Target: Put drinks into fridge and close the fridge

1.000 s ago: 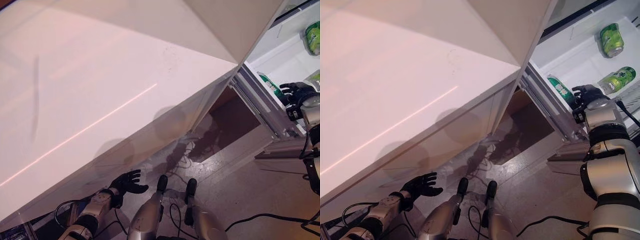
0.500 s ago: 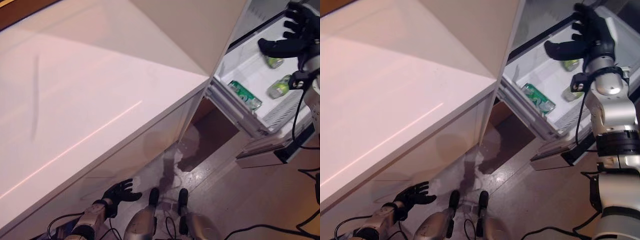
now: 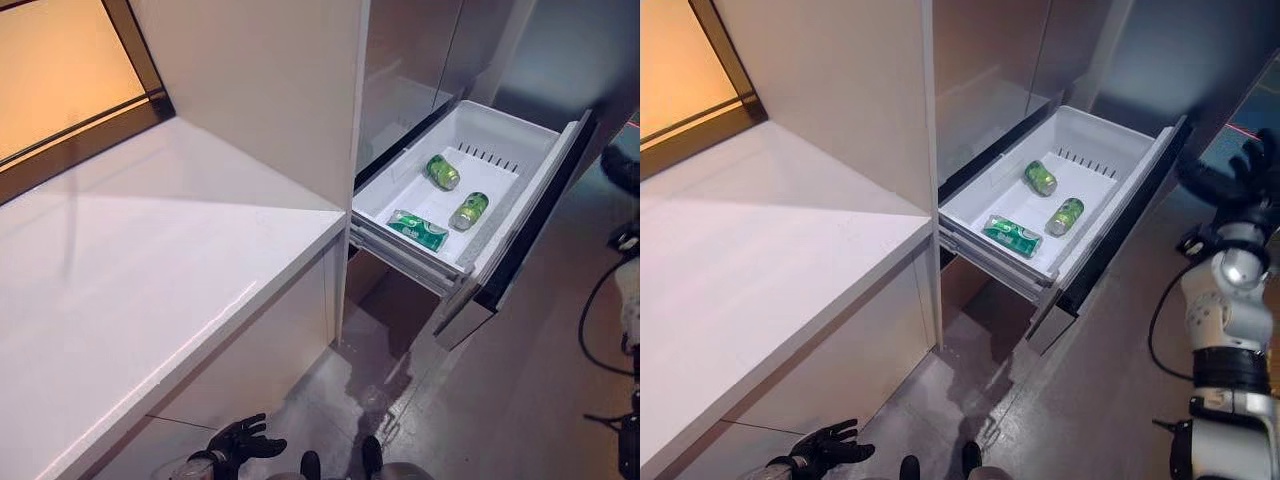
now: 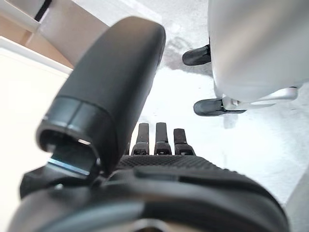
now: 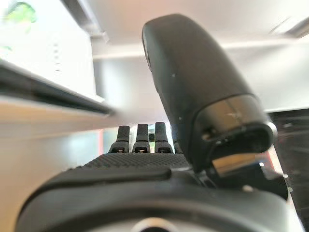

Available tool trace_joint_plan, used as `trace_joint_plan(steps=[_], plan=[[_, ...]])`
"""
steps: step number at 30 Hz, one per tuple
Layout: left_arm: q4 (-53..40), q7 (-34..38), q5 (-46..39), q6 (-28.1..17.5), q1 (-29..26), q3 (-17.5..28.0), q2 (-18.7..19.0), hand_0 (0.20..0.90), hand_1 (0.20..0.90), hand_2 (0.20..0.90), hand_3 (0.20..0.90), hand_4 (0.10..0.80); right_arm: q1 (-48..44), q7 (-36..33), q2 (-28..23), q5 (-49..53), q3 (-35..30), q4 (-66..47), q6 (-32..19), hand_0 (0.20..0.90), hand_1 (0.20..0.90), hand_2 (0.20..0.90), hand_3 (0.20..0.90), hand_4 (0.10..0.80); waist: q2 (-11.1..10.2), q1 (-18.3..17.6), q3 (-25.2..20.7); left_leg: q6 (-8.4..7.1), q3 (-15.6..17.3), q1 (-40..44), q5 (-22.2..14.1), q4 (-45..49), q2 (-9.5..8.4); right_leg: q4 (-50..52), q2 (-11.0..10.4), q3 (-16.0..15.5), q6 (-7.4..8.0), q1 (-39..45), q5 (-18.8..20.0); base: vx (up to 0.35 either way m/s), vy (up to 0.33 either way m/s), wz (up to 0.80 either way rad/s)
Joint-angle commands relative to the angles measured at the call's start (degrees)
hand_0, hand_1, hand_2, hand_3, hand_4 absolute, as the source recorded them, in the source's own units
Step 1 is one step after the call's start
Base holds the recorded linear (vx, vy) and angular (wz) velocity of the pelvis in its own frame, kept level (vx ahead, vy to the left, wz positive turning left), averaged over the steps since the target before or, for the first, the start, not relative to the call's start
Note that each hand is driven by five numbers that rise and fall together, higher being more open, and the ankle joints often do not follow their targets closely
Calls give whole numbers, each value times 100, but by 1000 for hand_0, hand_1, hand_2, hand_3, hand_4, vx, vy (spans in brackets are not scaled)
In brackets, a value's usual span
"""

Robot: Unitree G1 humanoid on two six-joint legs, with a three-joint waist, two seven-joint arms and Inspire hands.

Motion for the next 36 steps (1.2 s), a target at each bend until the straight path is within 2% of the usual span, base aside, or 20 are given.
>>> trace_joint_plan(steps=[1, 7, 14, 16, 22, 24, 31, 36], plan=[[88, 49, 212, -81, -1, -137, 173, 900, 900, 900, 900, 800, -224, -58, -86, 276, -253, -225, -785, 900, 900, 900, 900, 800, -250, 312, -237, 147, -41, -486, -1041, 1543, -103, 1459, -399, -173, 15, -367, -680, 86, -65, 6], [-139, 149, 166, -62, -10, -249, 164, 900, 900, 900, 900, 800, -417, -40, -63, 720, -309, 247, -820, 900, 900, 900, 900, 800, -217, 456, 152, 248, -51, -1015, -1453, 2502, -129, 2193, -513, -334, -138, -670, -977, 7, -22, 13], [-451, 460, -178, -121, -202, -282, 248, 900, 900, 900, 900, 800, -1005, -95, -224, 1026, -80, 753, -1041, 900, 900, 900, 900, 800, -122, 569, 752, 446, -51, -2244, -1772, 3859, -229, 3592, -551, -399, -396, -1832, -1322, -172, 28, 13], [-506, 520, -253, -130, -227, -244, 269, 900, 900, 900, 900, 800, -1125, -129, -283, 1055, -5, 862, -1064, 900, 900, 900, 900, 800, -100, 591, 847, 465, -29, -2494, -1903, 4196, -243, 3960, -534, -375, -441, -2101, -1477, -122, 54, 3], [-591, 597, -431, -160, -231, -85, 329, 900, 900, 900, 900, 800, -1375, 67, -438, 1284, 179, 1169, -941, 900, 900, 900, 900, 800, -55, 625, 979, 473, -5, -2910, -1971, 4632, -287, 4477, -504, -355, -538, -2566, -1632, -53, 58, -3], [-610, 586, -456, -164, -209, -42, 330, 900, 900, 900, 900, 800, -1425, 296, -436, 1356, 242, 1218, -932, 900, 900, 900, 900, 800, -41, 633, 990, 467, -4, -2976, -1977, 4699, -300, 4545, -487, -352, -554, -2643, -1645, -8, 48, 0], [-581, 511, -529, -265, -144, 17, 271, 900, 900, 900, 900, 800, -1632, 1730, -266, 1784, 510, 884, -714, 900, 900, 900, 900, 800, -34, 662, 1010, 434, 7, -3020, -1949, 4741, -313, 4642, -455, -336, -572, -2745, -1643, 7, 50, -2], [-620, 472, -501, -289, -100, -48, 231, 900, 900, 900, 900, 800, -1986, 2285, -204, 1731, 824, 778, -504, 900, 900, 900, 900, 800, -42, 749, 993, 414, -19, -2980, -1885, 4662, -332, 4610, -475, -358, -543, -2726, -1595, 25, 41, -5]])
